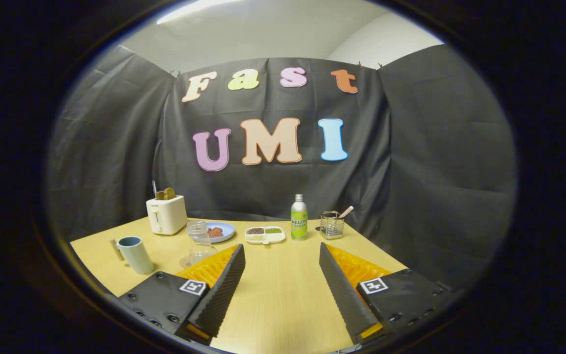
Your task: Take the bottle from table, then pour the juice into the cup, finally place the bottle on the coaster
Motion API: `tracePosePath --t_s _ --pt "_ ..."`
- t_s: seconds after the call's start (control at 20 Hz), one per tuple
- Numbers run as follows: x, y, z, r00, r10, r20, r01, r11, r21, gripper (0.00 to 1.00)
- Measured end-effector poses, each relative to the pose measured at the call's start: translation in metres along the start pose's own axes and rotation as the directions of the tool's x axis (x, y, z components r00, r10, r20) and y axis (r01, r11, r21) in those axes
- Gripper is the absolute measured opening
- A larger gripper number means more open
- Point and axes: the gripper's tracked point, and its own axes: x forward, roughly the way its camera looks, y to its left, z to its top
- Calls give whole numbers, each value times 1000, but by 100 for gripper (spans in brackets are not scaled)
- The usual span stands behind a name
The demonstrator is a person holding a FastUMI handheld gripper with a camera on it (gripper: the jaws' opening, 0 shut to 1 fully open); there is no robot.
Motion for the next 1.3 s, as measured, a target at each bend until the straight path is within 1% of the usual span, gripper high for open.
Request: tracePosePath --t_s 0.15,0.4,0.55,0.7,0.8,1.0,1.2,1.3 --pt "1 0 -1 1000 -12 -1 12 1000 7 97" --pt "-2 8 1 1000 5 5 -5 1000 19 97" --pt "-8 21 12 999 20 42 -21 1000 17 97" --pt "-6 44 14 998 47 52 -48 999 19 97" --pt "-2 63 15 996 75 42 -75 997 1 97" --pt "7 96 8 994 101 30 -100 994 -36 97" --pt "18 127 -8 991 135 1 -135 991 0 97" --pt "25 136 -17 990 139 -17 -138 990 11 97"
